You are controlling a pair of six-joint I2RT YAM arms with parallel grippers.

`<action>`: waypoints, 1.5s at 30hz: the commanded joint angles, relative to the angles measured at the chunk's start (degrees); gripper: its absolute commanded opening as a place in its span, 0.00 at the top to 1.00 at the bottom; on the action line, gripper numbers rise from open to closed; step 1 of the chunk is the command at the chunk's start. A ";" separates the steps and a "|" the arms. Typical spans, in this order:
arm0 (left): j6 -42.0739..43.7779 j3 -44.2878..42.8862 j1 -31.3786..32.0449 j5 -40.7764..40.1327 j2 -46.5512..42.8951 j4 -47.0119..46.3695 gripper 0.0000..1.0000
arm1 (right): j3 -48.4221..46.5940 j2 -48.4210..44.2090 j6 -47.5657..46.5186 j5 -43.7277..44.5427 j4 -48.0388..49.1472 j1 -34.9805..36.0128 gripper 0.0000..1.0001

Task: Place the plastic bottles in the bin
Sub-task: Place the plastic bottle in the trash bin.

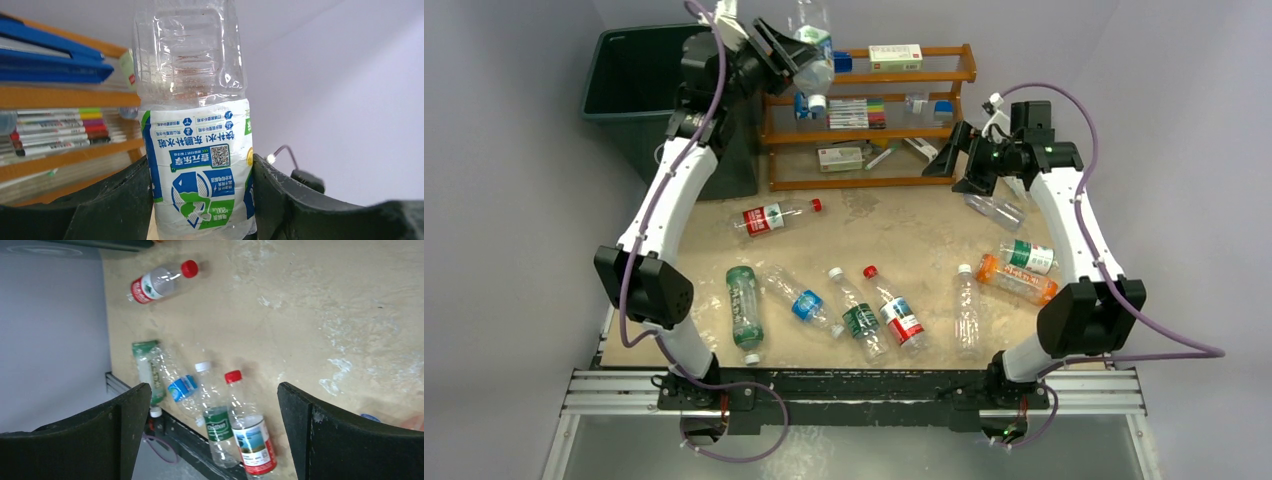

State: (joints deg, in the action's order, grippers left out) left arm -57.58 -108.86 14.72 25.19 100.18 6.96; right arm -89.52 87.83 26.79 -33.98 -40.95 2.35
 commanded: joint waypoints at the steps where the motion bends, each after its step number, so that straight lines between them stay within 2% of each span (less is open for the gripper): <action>1: -5.66 -0.66 -4.01 -1.95 -3.74 -9.38 0.46 | 0.94 1.00 -6.49 2.53 -3.68 1.34 0.02; 7: -5.72 -2.52 -10.67 -2.73 -2.49 -9.30 0.46 | 3.22 4.14 -7.26 -0.52 -2.90 6.53 0.06; 15: -9.24 -1.61 -19.10 -3.95 -2.48 -14.17 0.46 | 2.40 8.29 -10.76 1.78 -5.12 13.25 0.08; 23: -4.47 -0.96 -25.02 -6.93 -2.89 -11.63 0.46 | 3.77 9.86 -12.82 3.43 -7.18 17.42 0.09; 33: 15.13 -7.63 -25.40 -15.29 0.02 4.09 0.45 | 3.26 11.17 -15.43 6.08 -11.01 19.90 0.10; 45: 28.58 -8.78 -25.34 -22.32 1.45 11.56 0.44 | 4.22 13.54 -15.63 7.26 -10.76 23.25 0.10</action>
State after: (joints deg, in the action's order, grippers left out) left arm -35.64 -114.24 -10.48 6.22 101.45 16.97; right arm -85.12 100.62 12.36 -27.53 -50.74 24.03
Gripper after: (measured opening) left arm 0.618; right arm 0.900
